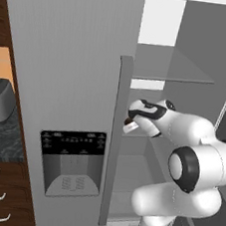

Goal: Place one mushroom and one steak in each tupperware on the nearby counter, to pack two identical lunches.

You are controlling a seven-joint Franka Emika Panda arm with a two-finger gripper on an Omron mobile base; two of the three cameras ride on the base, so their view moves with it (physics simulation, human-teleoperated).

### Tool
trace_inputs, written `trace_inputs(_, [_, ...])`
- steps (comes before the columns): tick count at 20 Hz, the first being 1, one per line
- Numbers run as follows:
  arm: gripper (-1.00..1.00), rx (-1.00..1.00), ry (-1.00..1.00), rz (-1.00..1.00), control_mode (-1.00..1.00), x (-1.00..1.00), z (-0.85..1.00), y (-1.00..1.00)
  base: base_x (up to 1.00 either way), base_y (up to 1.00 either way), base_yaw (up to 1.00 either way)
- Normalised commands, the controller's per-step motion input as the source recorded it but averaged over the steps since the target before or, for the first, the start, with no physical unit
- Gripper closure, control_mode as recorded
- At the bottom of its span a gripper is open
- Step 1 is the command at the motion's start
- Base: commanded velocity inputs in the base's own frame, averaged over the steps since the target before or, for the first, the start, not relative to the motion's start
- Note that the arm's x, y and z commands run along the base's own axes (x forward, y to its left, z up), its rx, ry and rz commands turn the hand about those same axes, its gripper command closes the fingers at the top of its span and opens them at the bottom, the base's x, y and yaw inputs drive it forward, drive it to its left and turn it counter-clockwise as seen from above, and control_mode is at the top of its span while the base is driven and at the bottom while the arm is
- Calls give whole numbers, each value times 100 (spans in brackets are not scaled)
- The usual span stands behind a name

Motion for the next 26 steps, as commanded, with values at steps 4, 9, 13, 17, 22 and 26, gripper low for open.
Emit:
trace_inputs(4, [-100,0,-4,0,-100,21,4,-6,0,0,0])
trace_inputs(9, [-100,0,2,-3,-100,29,6,-2,0,0,0])
trace_inputs(13, [-100,0,5,-5,-100,11,5,0,0,0,0])
trace_inputs(17, [-100,0,1,-5,-100,0,-13,6,0,0,0])
trace_inputs(22, [100,0,0,-3,-100,0,-24,23,0,0,0])
trace_inputs(26, [100,0,-1,-3,-100,0,-12,4,0,0,0])
